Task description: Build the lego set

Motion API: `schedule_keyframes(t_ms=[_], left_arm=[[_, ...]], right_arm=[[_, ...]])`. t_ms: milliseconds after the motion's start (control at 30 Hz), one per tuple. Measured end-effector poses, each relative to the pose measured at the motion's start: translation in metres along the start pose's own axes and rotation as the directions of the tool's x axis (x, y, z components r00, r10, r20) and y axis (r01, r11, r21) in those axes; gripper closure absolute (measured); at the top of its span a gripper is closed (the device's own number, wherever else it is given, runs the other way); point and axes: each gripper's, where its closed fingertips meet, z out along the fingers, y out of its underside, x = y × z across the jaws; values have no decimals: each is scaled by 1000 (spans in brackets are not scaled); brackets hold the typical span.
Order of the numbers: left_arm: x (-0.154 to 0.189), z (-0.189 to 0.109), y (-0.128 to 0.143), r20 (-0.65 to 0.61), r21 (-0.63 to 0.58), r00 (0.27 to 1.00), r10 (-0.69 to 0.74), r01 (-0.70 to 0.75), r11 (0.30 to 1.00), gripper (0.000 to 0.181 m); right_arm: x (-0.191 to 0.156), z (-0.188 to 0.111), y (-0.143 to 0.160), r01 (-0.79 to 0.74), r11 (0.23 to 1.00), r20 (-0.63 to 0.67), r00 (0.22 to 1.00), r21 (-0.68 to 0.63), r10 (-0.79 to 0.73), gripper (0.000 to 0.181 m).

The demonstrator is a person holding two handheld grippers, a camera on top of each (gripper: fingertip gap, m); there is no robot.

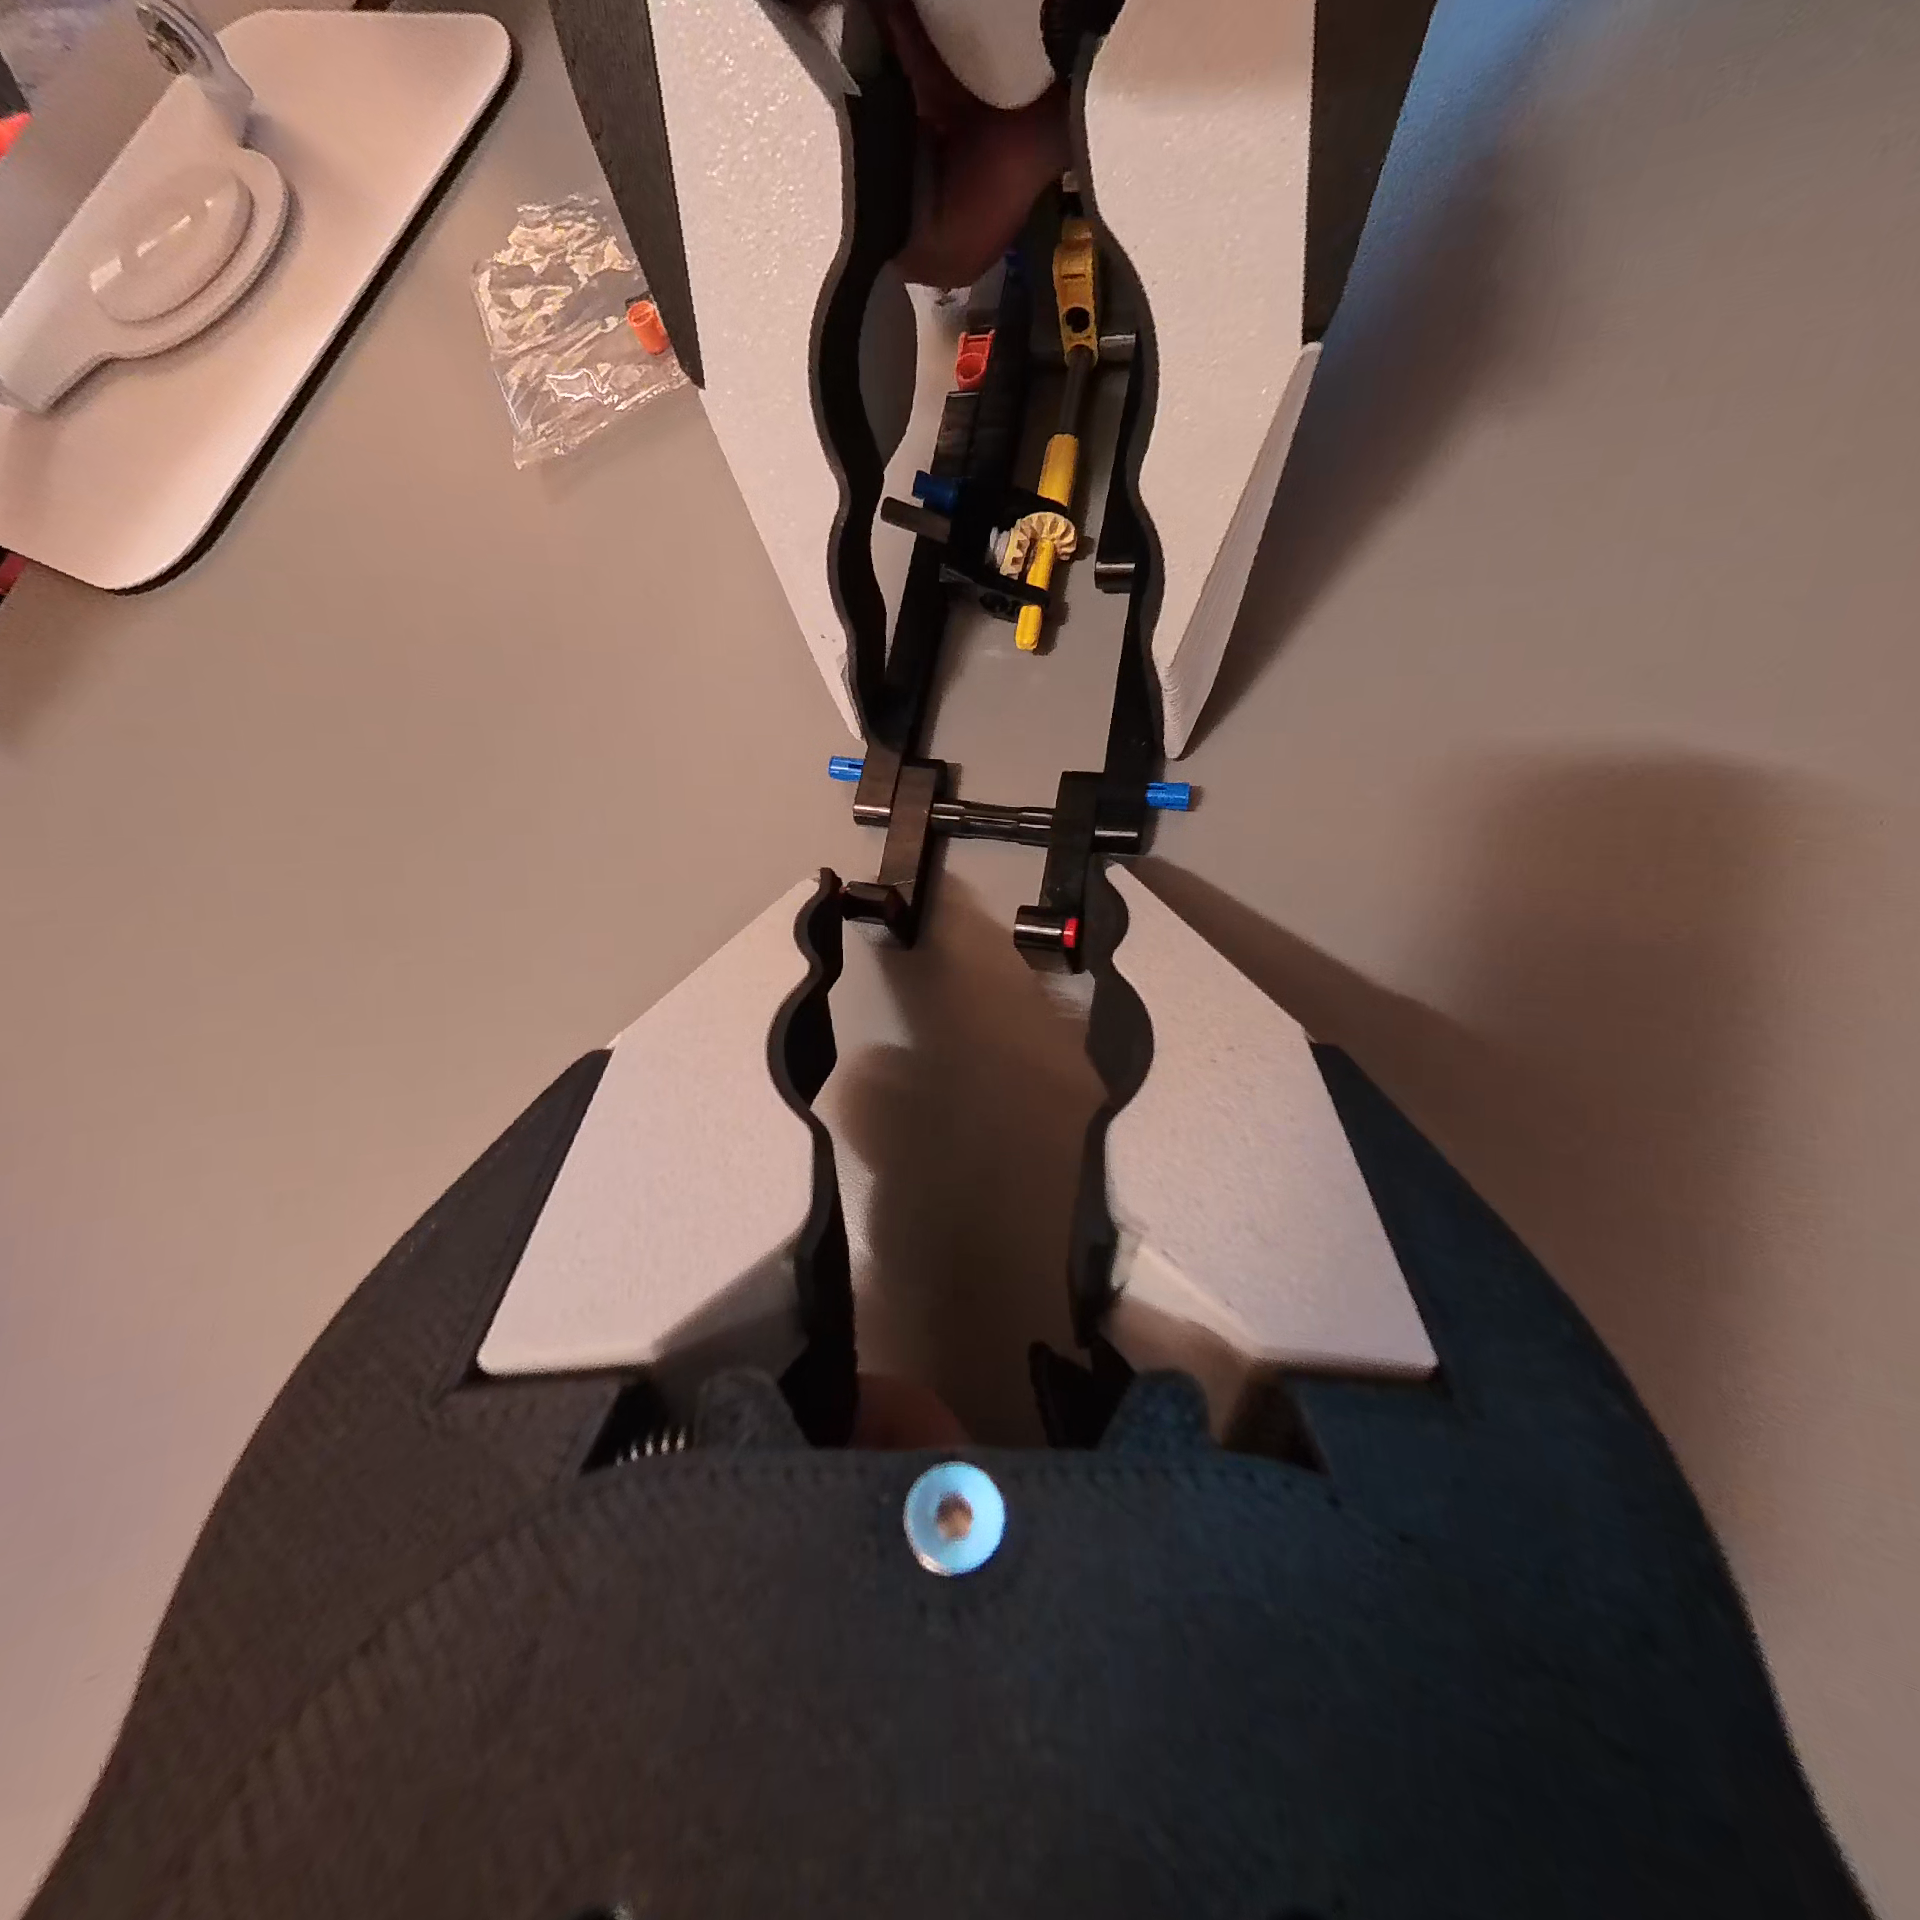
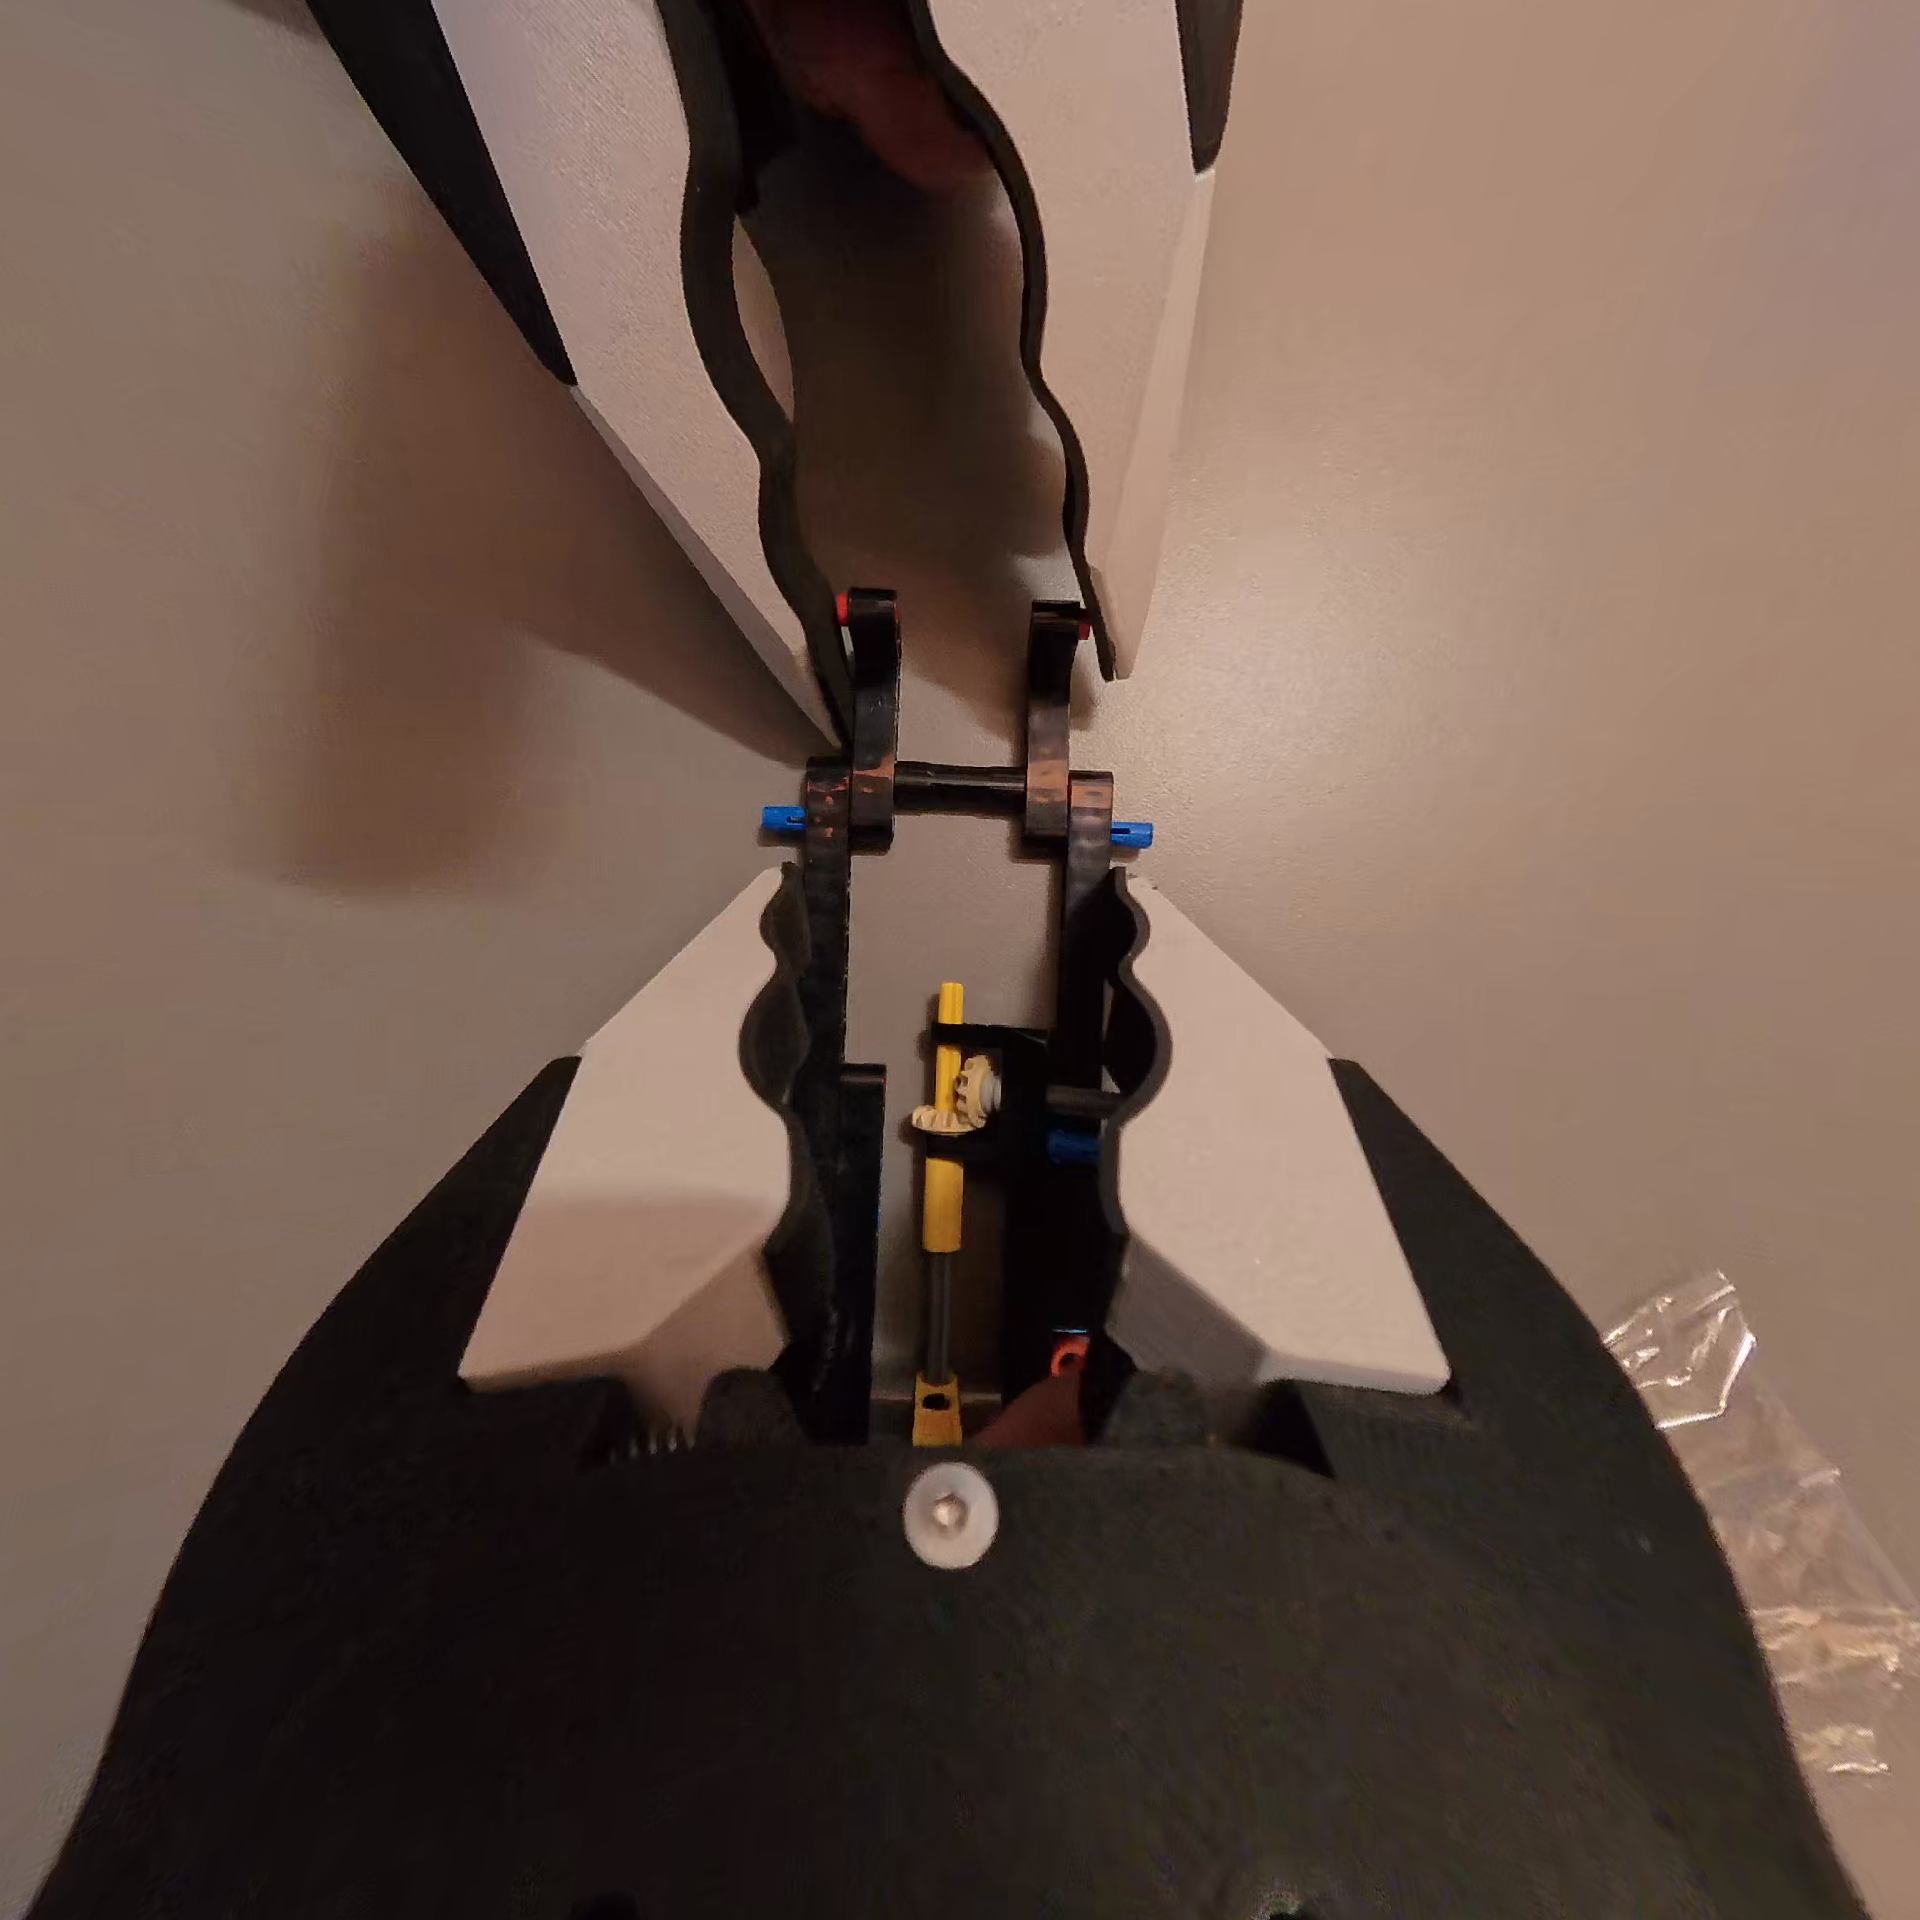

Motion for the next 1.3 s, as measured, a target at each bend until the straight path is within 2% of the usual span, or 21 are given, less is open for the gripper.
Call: schedule_keyframes(t_ms=[100,133,267,367,467,667,867,967,1100,1300], left_arm=[[-1,1,-1,-3,6,1000,-5,5,1000,136],[-2,0,-2,5,9,1000,-2,2,1000,136],[-2,-5,0,-8,9,1000,-14,14,1000,123],[-2,-11,-7,-13,39,1000,-27,28,999,117],[5,-10,-19,-21,43,1000,10,-9,999,114],[4,7,-30,-25,-17,998,63,-63,998,110],[7,22,-23,-120,-138,989,91,-107,985,110],[9,24,-23,-158,-149,984,87,-111,983,120],[7,23,-20,-188,-166,974,124,-156,974,144],[-6,21,-12,-199,-206,962,185,-225,952,157]], right_arm=[[2,-1,1,-27,1000,-19,999,-2,27,122],[4,-4,5,-33,999,-43,999,-20,32,106],[5,-46,20,-77,997,-79,994,24,79,104],[4,-79,52,-144,990,-122,982,3,143,106],[0,-94,86,-200,979,-151,970,-37,192,105],[-9,-81,106,-180,979,-147,975,-97,164,100],[-5,-75,107,-175,980,-129,978,-98,161,112],[-8,-74,106,-184,979,-121,977,-88,173,114],[-16,-72,103,-204,977,-121,973,-63,195,122],[-36,-66,94,-244,969,-146,961,-46,236,119]])
